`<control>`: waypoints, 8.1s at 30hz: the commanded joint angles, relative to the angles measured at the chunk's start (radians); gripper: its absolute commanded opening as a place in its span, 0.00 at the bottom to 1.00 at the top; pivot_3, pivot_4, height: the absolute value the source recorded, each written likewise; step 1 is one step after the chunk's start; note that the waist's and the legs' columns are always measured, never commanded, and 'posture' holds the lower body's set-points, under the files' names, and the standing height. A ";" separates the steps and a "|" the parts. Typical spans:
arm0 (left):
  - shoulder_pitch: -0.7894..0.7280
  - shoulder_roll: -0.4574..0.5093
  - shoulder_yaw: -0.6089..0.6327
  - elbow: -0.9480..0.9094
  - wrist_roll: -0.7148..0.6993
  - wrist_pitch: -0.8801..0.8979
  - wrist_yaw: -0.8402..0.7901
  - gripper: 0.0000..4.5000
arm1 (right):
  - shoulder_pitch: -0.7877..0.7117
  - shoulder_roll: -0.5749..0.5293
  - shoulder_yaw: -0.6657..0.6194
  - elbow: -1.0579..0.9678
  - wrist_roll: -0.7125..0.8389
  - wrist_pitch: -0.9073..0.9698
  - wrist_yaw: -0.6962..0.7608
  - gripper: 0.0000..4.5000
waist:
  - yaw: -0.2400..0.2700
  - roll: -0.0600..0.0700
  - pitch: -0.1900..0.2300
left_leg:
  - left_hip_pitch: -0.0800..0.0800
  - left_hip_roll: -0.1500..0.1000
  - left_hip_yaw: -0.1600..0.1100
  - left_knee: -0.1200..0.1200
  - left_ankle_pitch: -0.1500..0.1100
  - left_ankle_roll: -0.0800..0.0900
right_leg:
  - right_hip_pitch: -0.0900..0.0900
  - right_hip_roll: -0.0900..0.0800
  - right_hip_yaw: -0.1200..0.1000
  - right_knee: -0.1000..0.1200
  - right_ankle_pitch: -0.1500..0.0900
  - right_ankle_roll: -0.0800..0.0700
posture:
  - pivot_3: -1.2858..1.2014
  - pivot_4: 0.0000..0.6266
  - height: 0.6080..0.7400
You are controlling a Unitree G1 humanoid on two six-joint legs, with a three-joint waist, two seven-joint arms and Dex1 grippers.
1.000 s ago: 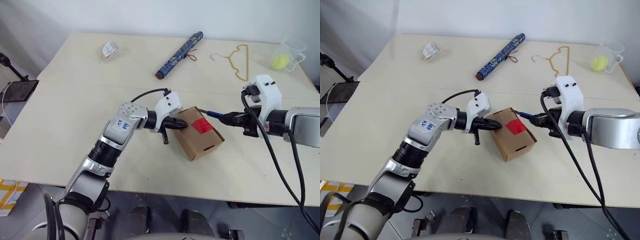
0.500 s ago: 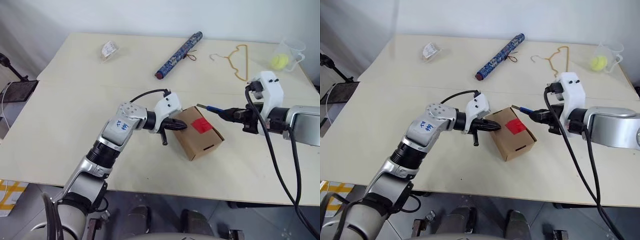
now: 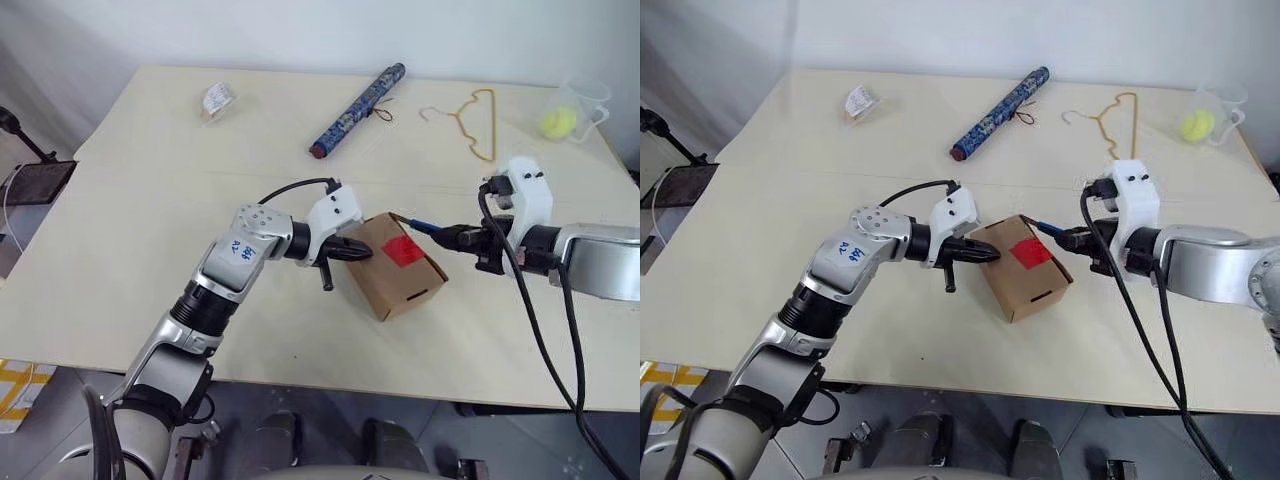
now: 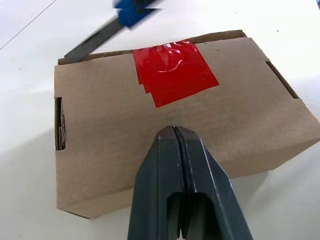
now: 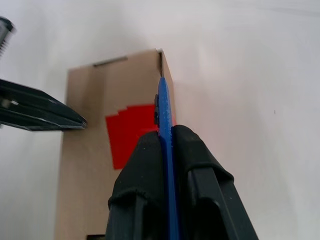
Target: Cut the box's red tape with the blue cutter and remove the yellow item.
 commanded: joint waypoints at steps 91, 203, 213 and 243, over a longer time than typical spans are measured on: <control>0.033 -0.116 -0.182 0.077 0.127 -0.010 0.118 0.00 | -0.231 -0.456 0.317 0.169 0.188 0.392 0.402 0.02 | 0.022 0.000 -0.003 | 0.001 0.000 0.000 0.002 -0.002 0.002 | 0.003 -0.001 0.001 -0.009 0.000 -0.001 | 0.52 0.24 1.00; 0.039 0.197 0.099 -0.206 -0.246 0.091 -0.137 0.00 | 0.011 0.466 -0.431 -0.167 -0.935 0.565 0.931 0.99 | -0.022 0.001 -0.002 | 0.015 0.006 0.019 -0.005 -0.007 -0.001 | -0.003 0.000 0.011 0.007 0.002 -0.001 | 0.52 0.24 1.00; 0.086 0.112 -0.062 -0.164 -0.087 0.026 -0.033 0.00 | 0.028 0.601 -0.352 -0.154 -0.861 0.565 0.676 0.99 | -0.023 0.001 -0.002 | 0.015 0.002 0.020 -0.011 -0.006 0.000 | -0.005 -0.001 0.011 0.007 0.002 -0.001 | 0.52 0.24 1.00; 0.129 0.130 -0.082 -0.181 -0.069 0.005 -0.025 0.00 | 0.092 0.579 -0.369 -0.071 -0.964 0.538 0.655 0.99 | -0.023 0.000 -0.002 | 0.017 0.003 0.020 -0.011 -0.006 0.000 | -0.003 -0.001 0.011 0.007 0.002 -0.001 | 0.52 0.24 1.00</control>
